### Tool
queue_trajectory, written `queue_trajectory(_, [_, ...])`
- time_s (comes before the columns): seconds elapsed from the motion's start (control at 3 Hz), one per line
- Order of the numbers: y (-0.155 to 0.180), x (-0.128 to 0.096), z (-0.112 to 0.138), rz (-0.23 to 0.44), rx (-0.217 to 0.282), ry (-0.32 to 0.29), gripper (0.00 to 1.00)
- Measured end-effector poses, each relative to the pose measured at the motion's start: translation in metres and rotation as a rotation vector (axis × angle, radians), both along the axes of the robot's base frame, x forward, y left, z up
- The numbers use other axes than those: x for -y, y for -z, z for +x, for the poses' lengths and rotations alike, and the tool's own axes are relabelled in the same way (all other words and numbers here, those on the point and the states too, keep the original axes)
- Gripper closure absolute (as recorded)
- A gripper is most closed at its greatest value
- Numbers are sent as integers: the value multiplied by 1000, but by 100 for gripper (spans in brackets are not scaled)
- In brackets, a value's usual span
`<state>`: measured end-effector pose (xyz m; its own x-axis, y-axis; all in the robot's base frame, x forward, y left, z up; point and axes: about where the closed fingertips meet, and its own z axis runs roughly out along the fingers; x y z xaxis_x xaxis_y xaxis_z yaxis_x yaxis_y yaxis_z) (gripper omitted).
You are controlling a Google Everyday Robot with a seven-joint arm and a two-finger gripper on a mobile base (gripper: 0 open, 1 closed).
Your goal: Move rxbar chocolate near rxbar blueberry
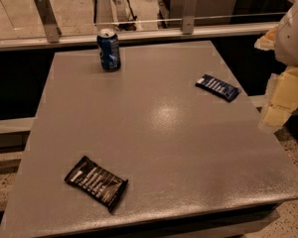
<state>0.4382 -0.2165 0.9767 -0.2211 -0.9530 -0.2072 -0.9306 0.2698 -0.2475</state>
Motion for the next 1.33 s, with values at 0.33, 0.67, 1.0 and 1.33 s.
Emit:
queue_trajectory(0.33, [0, 0, 0, 0, 0, 0, 0])
queue_trajectory(0.67, [17, -27, -14, 52, -23, -39, 0])
queue_trajectory(1.0, [40, -78, -42, 144, -71, -96, 0])
queue_trajectory(1.33, [61, -138, -71, 260, -138, -147, 0])
